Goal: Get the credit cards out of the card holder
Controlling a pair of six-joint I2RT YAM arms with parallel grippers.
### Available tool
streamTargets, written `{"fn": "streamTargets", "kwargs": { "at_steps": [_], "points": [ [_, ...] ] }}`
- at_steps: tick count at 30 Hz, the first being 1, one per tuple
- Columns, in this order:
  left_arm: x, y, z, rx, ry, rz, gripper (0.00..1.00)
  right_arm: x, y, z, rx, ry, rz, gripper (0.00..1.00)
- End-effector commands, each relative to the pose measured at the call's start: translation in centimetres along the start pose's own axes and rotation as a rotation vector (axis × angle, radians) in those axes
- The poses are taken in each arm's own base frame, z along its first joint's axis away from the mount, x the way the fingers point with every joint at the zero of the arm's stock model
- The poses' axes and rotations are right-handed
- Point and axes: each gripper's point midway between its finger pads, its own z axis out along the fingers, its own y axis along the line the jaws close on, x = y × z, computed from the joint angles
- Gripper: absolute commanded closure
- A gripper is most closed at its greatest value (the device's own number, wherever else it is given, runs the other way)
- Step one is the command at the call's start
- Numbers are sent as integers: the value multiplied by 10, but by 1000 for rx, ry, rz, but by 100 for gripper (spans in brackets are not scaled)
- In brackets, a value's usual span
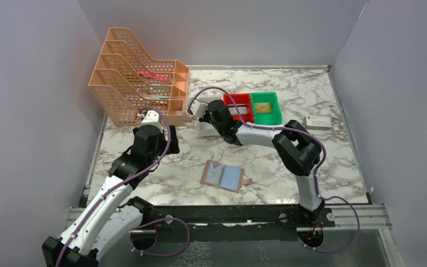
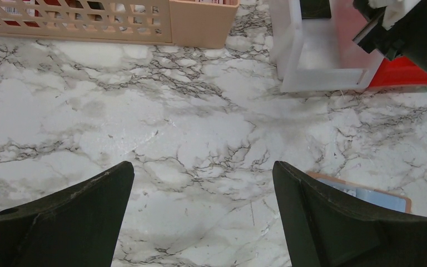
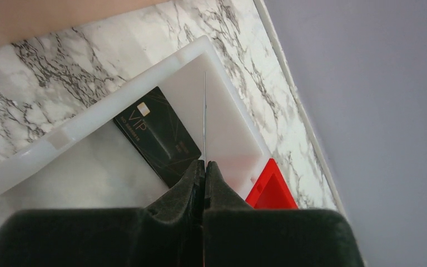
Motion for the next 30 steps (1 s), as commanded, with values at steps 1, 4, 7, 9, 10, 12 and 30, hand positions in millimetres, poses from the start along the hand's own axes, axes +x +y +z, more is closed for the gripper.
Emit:
{"fn": "streamTargets", "kwargs": {
  "at_steps": [1,4,7,9,10,12,30],
  "points": [
    [-6,6,-1,-26,-26,15,1,-9,-18,12,64,-15,-116,97],
    [-5,5,-1,-19,-22,20,1,-4,-11,18,31,-3,-118,98],
    [-5,3,-1,-10,-18,24,1,2,-4,23,1,12,-112,98],
    [-5,2,-1,-5,-17,26,1,7,-2,27,-12,32,-108,98],
    [-5,2,-1,-3,-17,27,1,11,-1,28,-17,41,-105,98],
    [-5,2,-2,0,-19,27,1,15,1,28,-34,53,-91,98],
    [-5,0,-2,11,-17,31,1,38,4,35,-90,93,-81,99]
  ]
}}
